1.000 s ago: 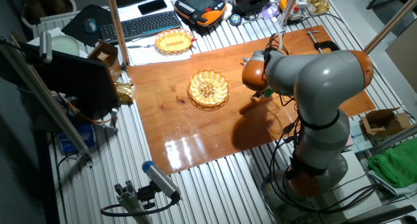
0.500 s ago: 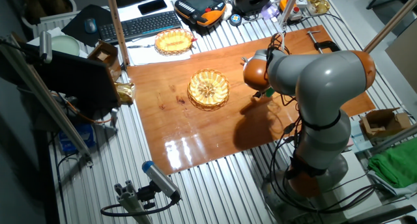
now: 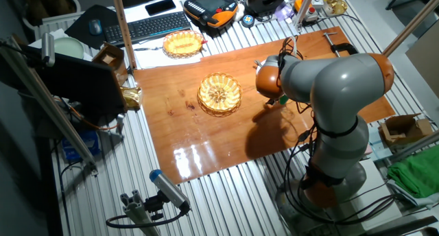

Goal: Use a clamp

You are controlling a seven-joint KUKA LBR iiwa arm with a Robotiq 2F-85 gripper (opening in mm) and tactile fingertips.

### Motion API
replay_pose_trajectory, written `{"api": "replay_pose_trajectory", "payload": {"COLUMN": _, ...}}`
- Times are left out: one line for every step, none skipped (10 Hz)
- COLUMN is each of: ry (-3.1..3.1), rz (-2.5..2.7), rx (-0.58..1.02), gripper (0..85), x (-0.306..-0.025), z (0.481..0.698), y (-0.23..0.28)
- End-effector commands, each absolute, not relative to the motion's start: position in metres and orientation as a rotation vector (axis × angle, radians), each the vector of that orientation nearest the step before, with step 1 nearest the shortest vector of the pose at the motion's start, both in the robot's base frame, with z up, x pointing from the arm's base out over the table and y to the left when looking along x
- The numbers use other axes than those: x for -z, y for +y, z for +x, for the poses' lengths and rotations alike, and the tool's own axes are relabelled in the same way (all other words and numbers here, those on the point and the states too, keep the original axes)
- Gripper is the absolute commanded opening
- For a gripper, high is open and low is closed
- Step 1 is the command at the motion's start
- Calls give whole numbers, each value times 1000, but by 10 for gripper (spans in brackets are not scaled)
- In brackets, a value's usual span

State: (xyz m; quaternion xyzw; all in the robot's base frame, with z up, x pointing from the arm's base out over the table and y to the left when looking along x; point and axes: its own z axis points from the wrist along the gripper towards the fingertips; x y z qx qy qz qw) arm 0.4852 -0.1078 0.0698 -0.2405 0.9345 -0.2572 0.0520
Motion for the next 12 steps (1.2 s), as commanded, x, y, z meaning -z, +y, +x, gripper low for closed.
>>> {"api": "replay_pose_trajectory", "payload": {"ry": 2841, "rz": -732, "rx": 782, "gripper": 430, "x": -69, "z": 485, "y": -108}}
{"api": "replay_pose_trajectory", "payload": {"ry": 2837, "rz": -732, "rx": 776, "gripper": 430, "x": -69, "z": 485, "y": -109}}
{"api": "replay_pose_trajectory", "payload": {"ry": 2834, "rz": -733, "rx": 778, "gripper": 433, "x": -69, "z": 485, "y": -110}}
{"api": "replay_pose_trajectory", "payload": {"ry": 2829, "rz": -733, "rx": 781, "gripper": 437, "x": -69, "z": 486, "y": -111}}
{"api": "replay_pose_trajectory", "payload": {"ry": 2829, "rz": -733, "rx": 781, "gripper": 437, "x": -69, "z": 487, "y": -113}}
{"api": "replay_pose_trajectory", "payload": {"ry": 2829, "rz": -733, "rx": 781, "gripper": 440, "x": -70, "z": 489, "y": -114}}
{"api": "replay_pose_trajectory", "payload": {"ry": 2825, "rz": -734, "rx": 783, "gripper": 440, "x": -70, "z": 489, "y": -114}}
{"api": "replay_pose_trajectory", "payload": {"ry": 2825, "rz": -734, "rx": 783, "gripper": 437, "x": -70, "z": 489, "y": -114}}
{"api": "replay_pose_trajectory", "payload": {"ry": 2821, "rz": -735, "rx": 788, "gripper": 430, "x": -70, "z": 489, "y": -114}}
{"api": "replay_pose_trajectory", "payload": {"ry": 2822, "rz": -735, "rx": 785, "gripper": 413, "x": -69, "z": 489, "y": -114}}
{"api": "replay_pose_trajectory", "payload": {"ry": 2822, "rz": -734, "rx": 781, "gripper": 387, "x": -69, "z": 489, "y": -114}}
{"api": "replay_pose_trajectory", "payload": {"ry": 2823, "rz": -734, "rx": 776, "gripper": 360, "x": -69, "z": 489, "y": -114}}
